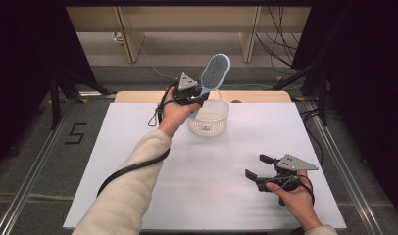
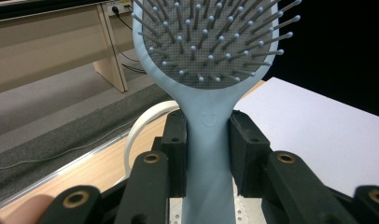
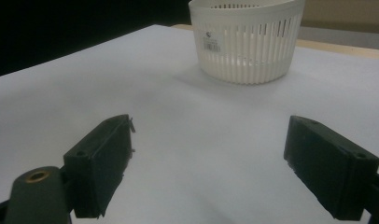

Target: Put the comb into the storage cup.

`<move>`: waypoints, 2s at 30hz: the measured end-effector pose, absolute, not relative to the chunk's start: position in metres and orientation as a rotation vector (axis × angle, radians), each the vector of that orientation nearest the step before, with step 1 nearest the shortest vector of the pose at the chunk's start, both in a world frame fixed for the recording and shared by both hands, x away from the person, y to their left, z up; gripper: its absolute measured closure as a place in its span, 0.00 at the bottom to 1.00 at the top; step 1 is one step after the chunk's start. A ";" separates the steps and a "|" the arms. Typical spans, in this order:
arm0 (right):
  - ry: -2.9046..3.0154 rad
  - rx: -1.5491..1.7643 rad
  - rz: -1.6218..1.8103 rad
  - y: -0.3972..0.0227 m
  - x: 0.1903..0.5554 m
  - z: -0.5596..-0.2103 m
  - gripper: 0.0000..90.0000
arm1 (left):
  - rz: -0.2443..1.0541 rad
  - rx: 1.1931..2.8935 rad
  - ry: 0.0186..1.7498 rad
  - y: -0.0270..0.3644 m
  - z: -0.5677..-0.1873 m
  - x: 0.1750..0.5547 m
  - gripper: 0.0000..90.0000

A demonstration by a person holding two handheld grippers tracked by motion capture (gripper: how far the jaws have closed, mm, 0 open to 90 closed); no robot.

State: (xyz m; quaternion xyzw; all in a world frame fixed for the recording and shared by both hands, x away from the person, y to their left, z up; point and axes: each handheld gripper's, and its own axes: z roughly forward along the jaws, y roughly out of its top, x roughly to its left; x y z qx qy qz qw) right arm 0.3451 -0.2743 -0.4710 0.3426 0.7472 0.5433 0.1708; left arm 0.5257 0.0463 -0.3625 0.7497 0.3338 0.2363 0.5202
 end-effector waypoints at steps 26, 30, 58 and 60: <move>2.119 0.967 1.543 -0.274 0.345 -0.471 0.18 | 0.568 1.804 0.798 0.041 -0.362 0.530 0.77; 2.119 0.968 1.543 -0.274 0.345 -0.471 0.18 | 0.567 1.803 0.796 0.041 -0.362 0.531 0.77; 2.123 0.971 1.545 -0.275 0.346 -0.471 0.18 | 0.572 1.783 0.763 0.039 -0.372 0.539 0.77; 2.122 0.971 1.545 -0.275 0.346 -0.471 0.18 | 0.572 1.782 0.762 0.039 -0.372 0.540 0.77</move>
